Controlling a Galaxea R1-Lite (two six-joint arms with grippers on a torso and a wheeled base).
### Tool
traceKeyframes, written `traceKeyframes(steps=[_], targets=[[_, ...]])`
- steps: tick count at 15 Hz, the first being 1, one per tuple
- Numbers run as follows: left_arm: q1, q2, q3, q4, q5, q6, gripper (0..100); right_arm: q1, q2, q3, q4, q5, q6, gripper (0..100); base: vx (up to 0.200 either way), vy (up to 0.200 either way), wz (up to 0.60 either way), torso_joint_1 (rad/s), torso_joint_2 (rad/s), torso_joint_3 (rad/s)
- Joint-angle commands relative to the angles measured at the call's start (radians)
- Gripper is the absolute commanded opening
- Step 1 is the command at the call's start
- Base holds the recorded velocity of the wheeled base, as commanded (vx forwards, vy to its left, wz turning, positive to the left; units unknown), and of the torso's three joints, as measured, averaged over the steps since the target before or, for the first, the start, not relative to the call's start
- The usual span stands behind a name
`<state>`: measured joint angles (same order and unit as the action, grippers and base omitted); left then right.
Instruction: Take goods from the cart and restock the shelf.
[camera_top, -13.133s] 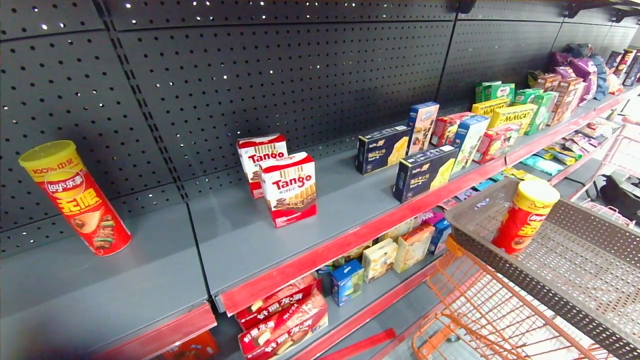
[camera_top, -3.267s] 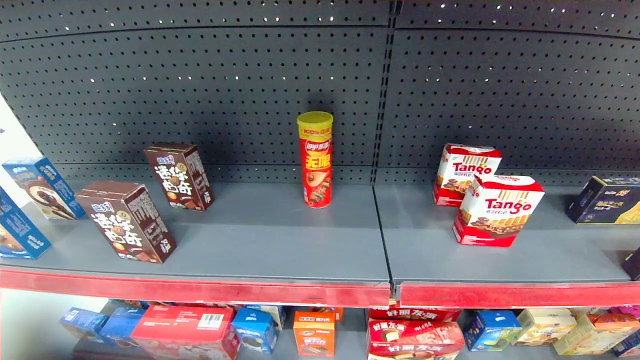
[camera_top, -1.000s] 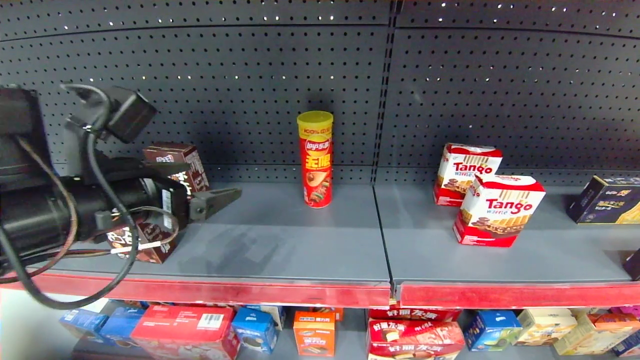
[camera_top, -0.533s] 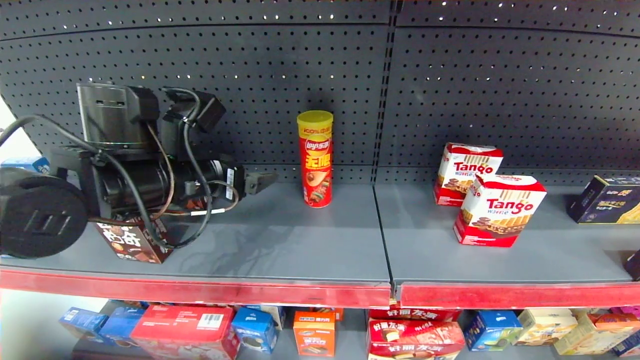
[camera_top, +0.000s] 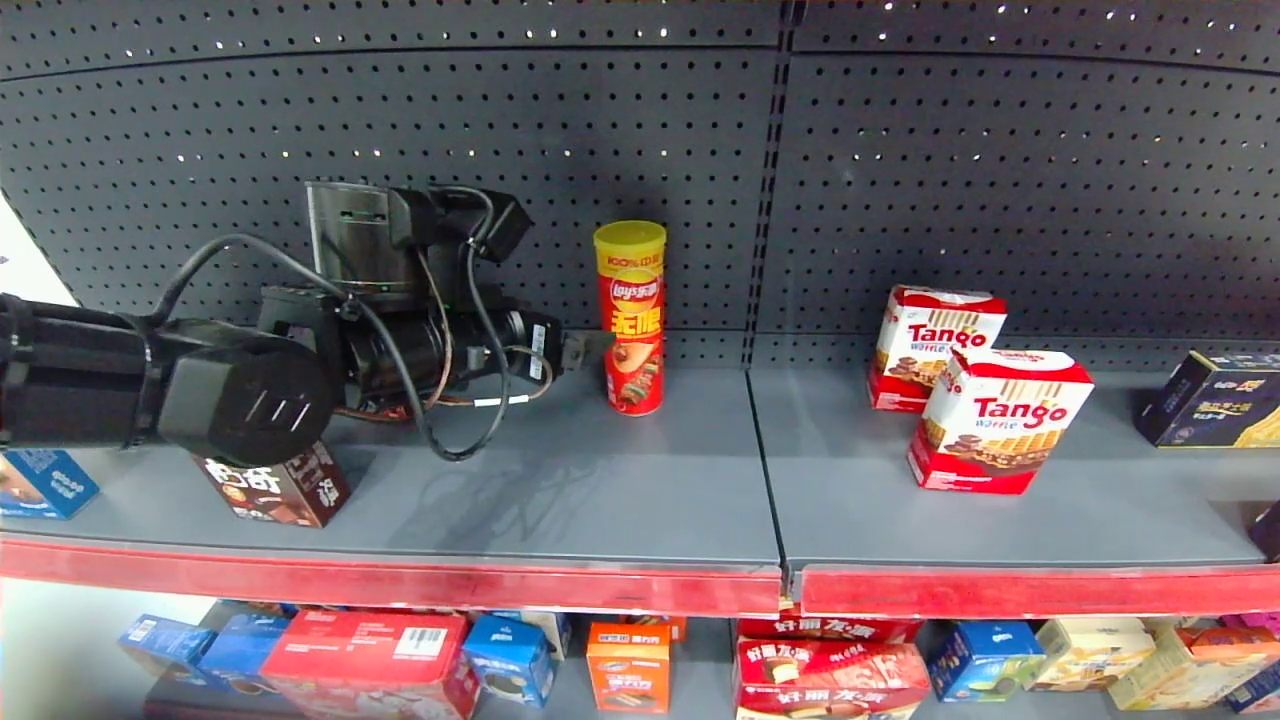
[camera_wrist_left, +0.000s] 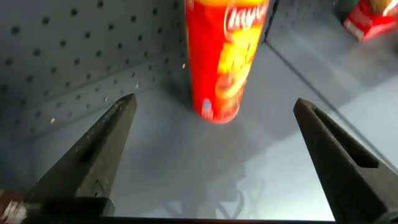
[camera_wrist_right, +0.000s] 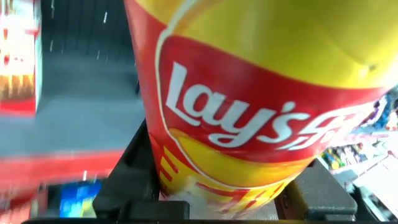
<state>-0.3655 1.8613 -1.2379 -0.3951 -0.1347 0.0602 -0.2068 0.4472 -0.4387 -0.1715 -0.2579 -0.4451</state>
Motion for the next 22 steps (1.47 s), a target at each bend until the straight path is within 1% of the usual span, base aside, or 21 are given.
traceKeyframes(steps=[1, 3, 4, 8, 11, 13, 14, 16, 19, 20, 21, 22], targets=[[0.0, 0.059, -0.04, -0.01, 0.003, -0.019, 100, 0.0, -0.048, -0.014, 0.047, -0.001, 0.0, 0, 0.0, 0.0, 0.0, 0.0, 0.0, 0.0], [0.0, 0.091, -0.064, -0.051, 0.004, -0.04, 100, -0.002, -0.091, -0.015, 0.106, -0.001, -0.003, 0, 0.0, 0.0, 0.0, 0.0, 0.0, 0.0], [0.0, 0.105, -0.075, -0.053, 0.006, -0.045, 100, -0.002, -0.105, -0.015, 0.118, -0.001, -0.01, 0, 0.0, 0.0, 0.0, 0.0, 0.0, 0.0], [-0.001, 0.165, -0.135, -0.054, 0.006, -0.046, 100, -0.003, -0.107, -0.017, 0.118, -0.003, -0.015, 0, 0.0, 0.0, 0.0, 0.0, 0.0, 0.0], [-0.004, 0.196, -0.173, -0.053, 0.006, -0.048, 100, -0.02, -0.107, -0.018, 0.118, -0.009, -0.015, 0, 0.0, 0.0, 0.0, 0.0, 0.0, 0.0], [-0.004, 0.2, -0.178, -0.054, 0.006, -0.049, 100, -0.02, -0.107, -0.017, 0.118, -0.009, -0.015, 0, 0.0, 0.0, 0.0, 0.0, 0.0, 0.0], [-0.007, 0.217, -0.199, -0.059, 0.006, -0.074, 100, -0.02, -0.108, -0.015, 0.118, -0.011, -0.015, 0, 0.0, 0.0, 0.0, 0.0, 0.0, 0.0], [-0.01, 0.243, -0.247, -0.056, 0.006, -0.076, 100, -0.02, -0.107, -0.014, 0.119, -0.011, -0.017, 0, 0.0, 0.0, 0.0, 0.0, 0.0, 0.0], [-0.033, 0.274, -0.285, -0.056, 0.012, -0.077, 100, -0.02, -0.107, -0.005, 0.119, -0.011, -0.017, 0, 0.0, 0.0, 0.0, 0.0, 0.0, 0.0], [-0.041, 0.288, -0.304, -0.056, 0.026, -0.085, 100, -0.022, -0.108, -0.003, 0.119, -0.011, -0.017, 0, 0.0, 0.0, 0.0, 0.0, 0.0, 0.0], [-0.044, 0.3, -0.319, -0.057, 0.03, -0.106, 100, -0.022, -0.108, -0.003, 0.119, -0.011, -0.018, 0, 0.0, 0.0, 0.0, 0.0, 0.0, 0.0], [-0.05, 0.317, -0.338, -0.057, 0.033, -0.12, 100, -0.022, -0.11, -0.003, 0.119, -0.011, -0.026, 0, 0.0, 0.0, 0.0, 0.0, 0.0, 0.0]])
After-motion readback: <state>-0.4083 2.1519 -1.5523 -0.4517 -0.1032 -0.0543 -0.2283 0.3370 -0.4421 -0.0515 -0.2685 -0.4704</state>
